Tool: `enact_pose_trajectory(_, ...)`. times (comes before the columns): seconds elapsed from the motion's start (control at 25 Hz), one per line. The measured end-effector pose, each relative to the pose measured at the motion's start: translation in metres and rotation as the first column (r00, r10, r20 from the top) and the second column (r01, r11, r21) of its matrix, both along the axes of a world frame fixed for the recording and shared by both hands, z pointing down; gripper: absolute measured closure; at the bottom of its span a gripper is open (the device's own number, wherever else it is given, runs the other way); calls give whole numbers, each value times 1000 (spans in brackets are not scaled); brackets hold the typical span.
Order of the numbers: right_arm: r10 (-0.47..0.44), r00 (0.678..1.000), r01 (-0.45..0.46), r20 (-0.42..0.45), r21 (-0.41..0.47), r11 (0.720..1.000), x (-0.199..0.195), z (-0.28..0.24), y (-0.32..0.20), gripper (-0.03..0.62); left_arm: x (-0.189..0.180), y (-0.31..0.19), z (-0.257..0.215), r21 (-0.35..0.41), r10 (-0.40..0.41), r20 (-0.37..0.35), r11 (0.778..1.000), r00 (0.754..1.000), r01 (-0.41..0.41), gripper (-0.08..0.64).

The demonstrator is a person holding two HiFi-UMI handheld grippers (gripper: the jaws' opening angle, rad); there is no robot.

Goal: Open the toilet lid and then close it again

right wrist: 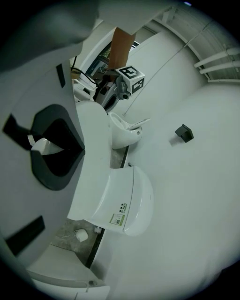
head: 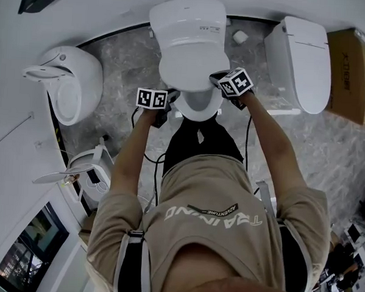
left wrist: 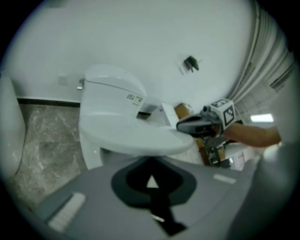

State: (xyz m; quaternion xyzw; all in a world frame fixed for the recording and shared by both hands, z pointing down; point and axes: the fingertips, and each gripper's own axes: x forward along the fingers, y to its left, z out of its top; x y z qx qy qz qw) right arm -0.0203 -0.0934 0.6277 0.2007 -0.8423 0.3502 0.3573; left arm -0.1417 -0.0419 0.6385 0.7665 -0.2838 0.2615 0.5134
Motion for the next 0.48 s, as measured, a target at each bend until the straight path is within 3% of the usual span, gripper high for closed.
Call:
enact_pose_trajectory(0.16, -47, 998, 46, -45, -13, 999, -1, 14, 30, 578, -3, 31, 14, -30, 40, 34, 999, 999, -39, 555)
enact_pose_trajectory(0.48, 32, 998, -34, -49, -41, 999, 2, 34, 56, 578, -3, 61, 34, -92, -1, 24, 996, 1000, 3, 555)
